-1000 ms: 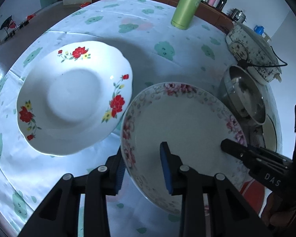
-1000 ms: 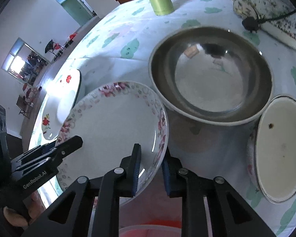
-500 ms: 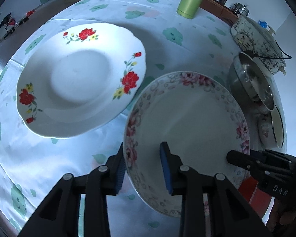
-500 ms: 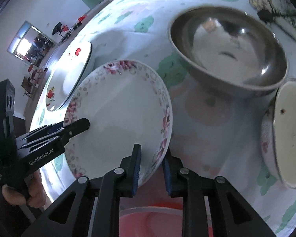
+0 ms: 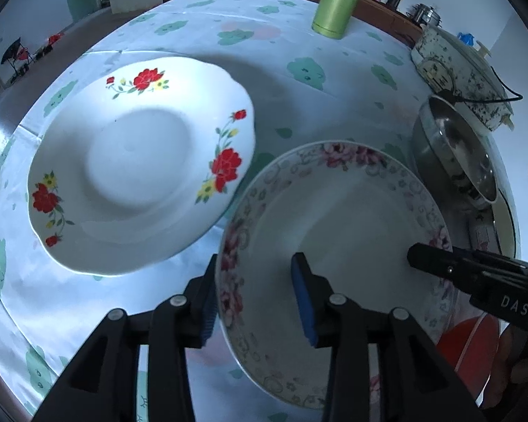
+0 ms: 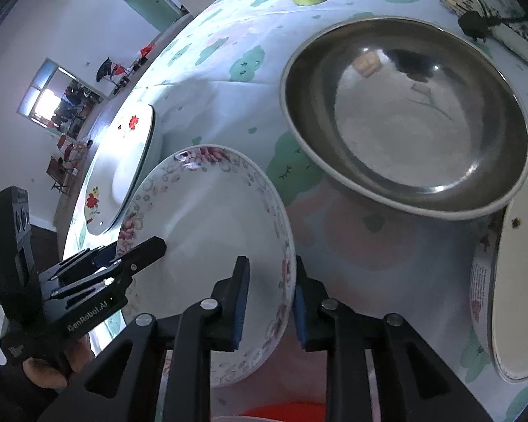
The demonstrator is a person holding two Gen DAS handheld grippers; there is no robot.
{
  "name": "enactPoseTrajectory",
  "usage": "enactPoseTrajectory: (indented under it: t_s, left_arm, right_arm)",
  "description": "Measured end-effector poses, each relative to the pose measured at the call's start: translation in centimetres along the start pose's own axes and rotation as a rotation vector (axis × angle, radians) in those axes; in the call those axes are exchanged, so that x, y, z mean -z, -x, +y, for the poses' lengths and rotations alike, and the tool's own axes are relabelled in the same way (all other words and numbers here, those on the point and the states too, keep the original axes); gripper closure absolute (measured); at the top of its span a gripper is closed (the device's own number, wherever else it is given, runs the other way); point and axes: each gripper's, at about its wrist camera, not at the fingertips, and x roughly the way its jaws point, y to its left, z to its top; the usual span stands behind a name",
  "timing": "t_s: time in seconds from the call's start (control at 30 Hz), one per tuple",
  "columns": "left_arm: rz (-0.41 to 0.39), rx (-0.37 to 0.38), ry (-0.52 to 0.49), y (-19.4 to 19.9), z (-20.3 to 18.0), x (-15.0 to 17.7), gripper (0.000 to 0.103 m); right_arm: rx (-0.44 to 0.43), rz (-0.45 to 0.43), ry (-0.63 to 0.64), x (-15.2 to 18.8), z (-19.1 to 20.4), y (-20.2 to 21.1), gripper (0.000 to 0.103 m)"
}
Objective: Organize plates and bowls
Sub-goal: 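Carry the pink-rimmed plate toward the red-flower plate stack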
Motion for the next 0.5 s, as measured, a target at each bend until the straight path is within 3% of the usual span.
enactPoseTrajectory:
  t_s: [0.1, 0.5]
  left_arm:
    - [0.020, 0.039, 0.011, 0.2, 0.5, -0.2, 0.074]
    - [-0.057, 0.021, 0.023, 4.5, 0.8, -1.1, 0.073]
  right_arm:
    - [0.013, -0.001, -0.024, 0.3, -0.5, 0.3, 0.086]
    - [0.004, -0.083, -0.017, 0.0, 1.7, 3.7, 0.087]
